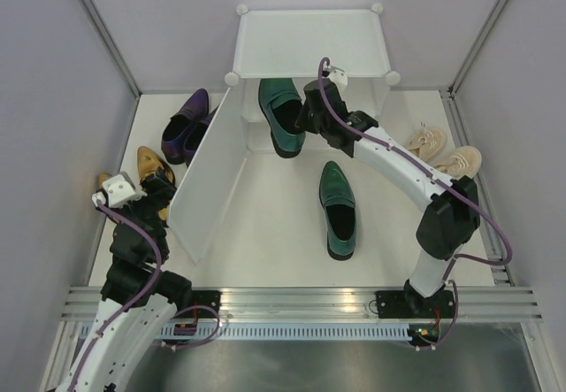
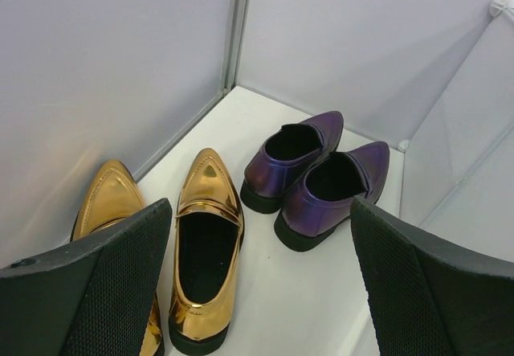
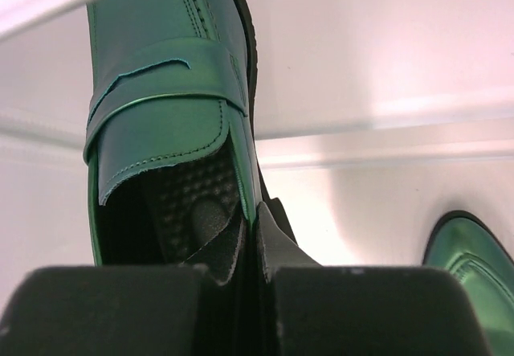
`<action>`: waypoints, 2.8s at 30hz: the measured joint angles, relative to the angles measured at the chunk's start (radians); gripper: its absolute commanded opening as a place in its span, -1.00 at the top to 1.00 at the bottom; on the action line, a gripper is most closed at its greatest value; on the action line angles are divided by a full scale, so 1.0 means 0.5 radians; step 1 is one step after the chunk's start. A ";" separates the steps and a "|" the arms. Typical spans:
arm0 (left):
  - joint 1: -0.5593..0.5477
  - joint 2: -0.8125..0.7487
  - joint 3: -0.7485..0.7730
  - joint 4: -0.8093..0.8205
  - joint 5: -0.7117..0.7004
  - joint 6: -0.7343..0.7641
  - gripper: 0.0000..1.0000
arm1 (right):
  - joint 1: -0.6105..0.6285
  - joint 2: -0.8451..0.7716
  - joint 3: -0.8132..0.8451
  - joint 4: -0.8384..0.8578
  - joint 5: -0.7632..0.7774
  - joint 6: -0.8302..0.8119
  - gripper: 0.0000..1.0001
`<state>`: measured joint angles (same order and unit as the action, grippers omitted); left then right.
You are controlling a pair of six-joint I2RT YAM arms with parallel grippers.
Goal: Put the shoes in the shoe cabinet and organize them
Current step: Pick up the shoe from the center of the board, then place the shoe in the shoe cabinet.
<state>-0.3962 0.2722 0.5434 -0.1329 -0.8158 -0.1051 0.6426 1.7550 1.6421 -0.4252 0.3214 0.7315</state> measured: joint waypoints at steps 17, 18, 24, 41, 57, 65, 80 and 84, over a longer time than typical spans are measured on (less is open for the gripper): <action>-0.115 -0.006 0.002 0.000 0.019 -0.014 -0.88 | -0.003 0.186 0.039 0.290 0.047 0.264 0.99; -0.121 -0.009 0.003 0.000 0.019 -0.014 -0.88 | -0.003 0.189 0.040 0.299 0.058 0.266 0.99; -0.142 -0.014 0.003 0.000 0.018 -0.014 -0.88 | -0.003 0.282 0.115 0.342 0.108 0.272 0.99; -0.155 -0.036 0.003 0.000 0.014 -0.014 -0.88 | -0.007 0.511 0.365 0.391 0.163 0.257 0.99; -0.155 -0.036 0.003 0.000 0.014 -0.014 -0.88 | -0.001 0.556 0.466 0.551 0.148 0.318 -0.11; -0.155 -0.040 0.003 0.000 0.014 -0.014 -0.88 | -0.003 0.539 0.471 0.553 0.050 0.304 -0.25; -0.155 -0.043 0.004 0.000 0.015 -0.014 -0.88 | -0.011 0.036 -0.019 0.739 -0.272 -0.026 -0.25; -0.155 -0.043 0.004 0.000 0.017 -0.014 -0.88 | -0.004 -0.109 -0.307 0.784 -0.334 -0.286 -0.36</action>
<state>-0.4736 0.2508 0.5453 -0.1329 -0.8074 -0.1120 0.6407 1.7004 1.4883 -0.0330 0.1543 0.5884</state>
